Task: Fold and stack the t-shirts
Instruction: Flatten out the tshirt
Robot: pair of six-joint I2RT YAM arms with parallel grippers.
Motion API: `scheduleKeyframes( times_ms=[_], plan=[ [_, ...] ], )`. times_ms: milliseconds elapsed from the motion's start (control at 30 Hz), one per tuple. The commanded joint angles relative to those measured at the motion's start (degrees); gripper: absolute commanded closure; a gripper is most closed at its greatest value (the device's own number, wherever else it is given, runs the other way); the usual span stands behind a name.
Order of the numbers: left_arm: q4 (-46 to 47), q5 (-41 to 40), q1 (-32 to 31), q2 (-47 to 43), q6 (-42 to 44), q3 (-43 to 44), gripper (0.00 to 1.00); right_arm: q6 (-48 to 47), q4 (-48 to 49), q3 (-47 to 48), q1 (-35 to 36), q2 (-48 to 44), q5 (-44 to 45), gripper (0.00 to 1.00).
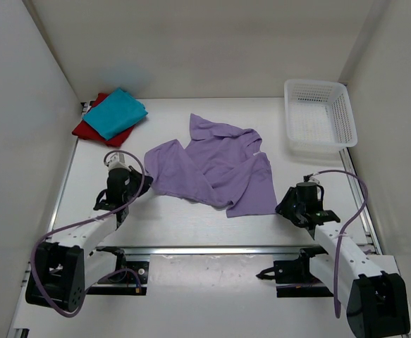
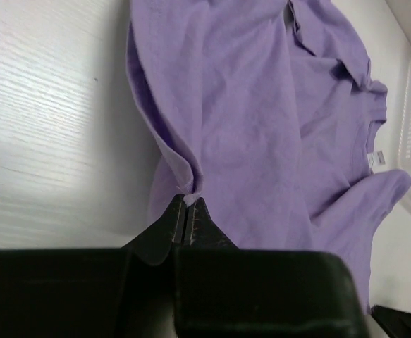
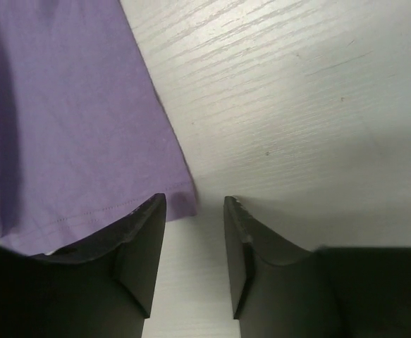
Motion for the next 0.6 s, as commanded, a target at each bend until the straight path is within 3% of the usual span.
scheduleKeyframes(
  times_ms=[0,300,467,533,567],
  plan=[
    [2.7,1.9,-1.2,-1.3,0.0,-0.9,1.0,0.8,-0.9,0.3,-1.0,3.2,-3.0,0.68],
    [6.9,3.1,-0.7,-1.1,-1.6,-3.7,1.0,1.5,-0.2,0.4,2.0,10.4,-5.7,0.71],
    [8.6,4.7,0.2,-0.7,-2.6,-4.2,1.0,1.4,0.0,0.9,0.8,12.2,-7.1,0.87],
    [8.5,4.3,0.1,-0.7,-2.2,-4.0,1.0,1.5,1.4,1.0,-0.6,12.2,-8.8,1.0],
    [8.1,4.5,0.2,-0.8,-1.8,-3.9,1.0,0.9,1.8,1.2,-0.4,11.5,-9.1,1.0]
  ],
)
